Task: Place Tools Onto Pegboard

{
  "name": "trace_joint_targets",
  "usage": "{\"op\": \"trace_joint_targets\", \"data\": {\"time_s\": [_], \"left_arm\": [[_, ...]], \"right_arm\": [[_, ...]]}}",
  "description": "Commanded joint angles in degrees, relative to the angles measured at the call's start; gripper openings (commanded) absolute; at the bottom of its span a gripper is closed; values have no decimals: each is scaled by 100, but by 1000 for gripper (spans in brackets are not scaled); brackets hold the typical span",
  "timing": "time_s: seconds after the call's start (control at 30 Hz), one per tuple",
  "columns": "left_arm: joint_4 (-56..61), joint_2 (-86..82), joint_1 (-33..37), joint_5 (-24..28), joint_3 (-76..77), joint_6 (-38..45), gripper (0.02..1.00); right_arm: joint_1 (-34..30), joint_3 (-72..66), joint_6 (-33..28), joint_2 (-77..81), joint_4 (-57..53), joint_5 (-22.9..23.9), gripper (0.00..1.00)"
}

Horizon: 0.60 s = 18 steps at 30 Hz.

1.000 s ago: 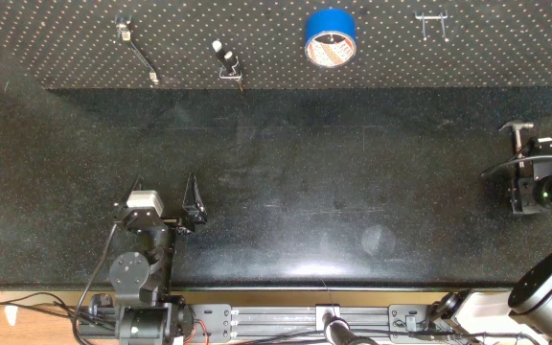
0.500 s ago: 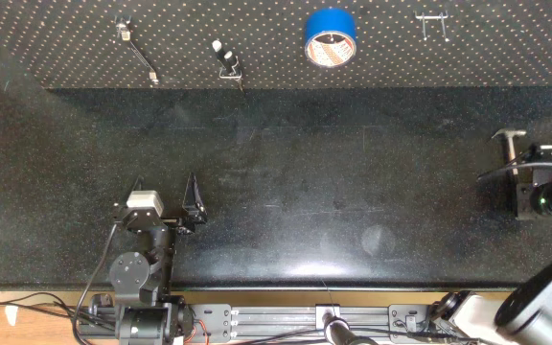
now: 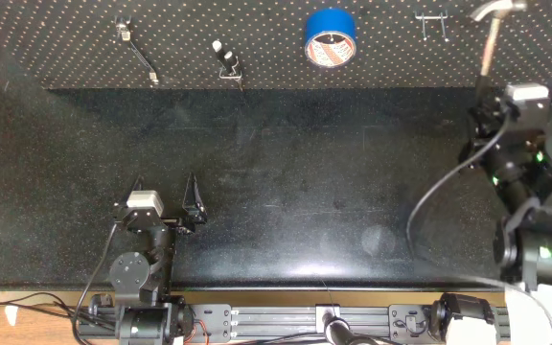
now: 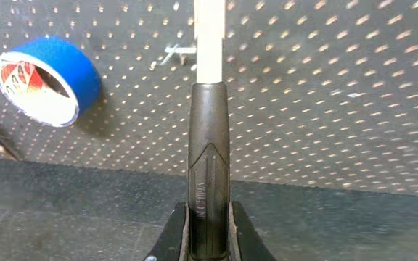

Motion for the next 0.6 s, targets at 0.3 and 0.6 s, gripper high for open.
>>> {"op": "trace_joint_targets", "data": {"time_s": [0.3, 0.6], "left_arm": [[-44, -48, -22, -63, -13, -70, 993], [-44, -48, -22, -61, -13, -70, 996]], "right_arm": [[763, 26, 227, 1694, 844, -28, 75], [763, 26, 118, 2208, 813, -31, 882]]}}
